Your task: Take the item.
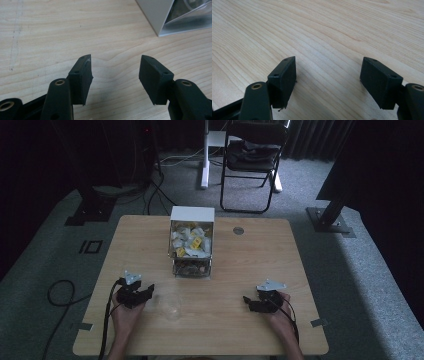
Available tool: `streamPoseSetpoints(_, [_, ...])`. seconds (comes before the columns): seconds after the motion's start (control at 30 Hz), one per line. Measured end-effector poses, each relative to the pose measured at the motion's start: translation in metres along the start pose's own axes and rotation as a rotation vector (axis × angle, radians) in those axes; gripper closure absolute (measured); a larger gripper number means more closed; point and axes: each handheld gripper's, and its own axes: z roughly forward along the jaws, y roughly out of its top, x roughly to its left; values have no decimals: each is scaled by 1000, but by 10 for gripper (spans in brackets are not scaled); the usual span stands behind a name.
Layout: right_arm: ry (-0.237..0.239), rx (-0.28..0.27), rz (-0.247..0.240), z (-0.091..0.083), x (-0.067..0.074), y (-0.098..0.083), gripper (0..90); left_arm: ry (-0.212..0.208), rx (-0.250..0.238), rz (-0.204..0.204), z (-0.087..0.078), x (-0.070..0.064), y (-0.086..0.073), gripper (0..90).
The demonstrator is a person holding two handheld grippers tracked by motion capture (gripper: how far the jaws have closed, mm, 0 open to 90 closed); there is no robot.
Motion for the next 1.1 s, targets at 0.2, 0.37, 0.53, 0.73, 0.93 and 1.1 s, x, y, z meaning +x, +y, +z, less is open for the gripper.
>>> streamPoseSetpoints(0.2, [0,0,0,0,0,0,290,-34,-28,8,-7,-2,9,465])
streamPoseSetpoints(0.37, [0,1,1,0,0,0,290,-51,-43,20,-10,-4,16,490])
streamPoseSetpoints(0.53, [0,1,1,0,0,0,289,-74,-62,35,-13,-8,23,515])
streamPoseSetpoints(0.73, [0,1,1,0,0,0,288,-115,-69,53,-15,-14,30,539])
streamPoseSetpoints(0.93, [0,1,1,0,0,0,288,-140,-71,60,-14,-18,37,540])
streamPoseSetpoints(1.1, [1,1,2,0,0,0,289,-155,-77,65,-13,-24,43,535])
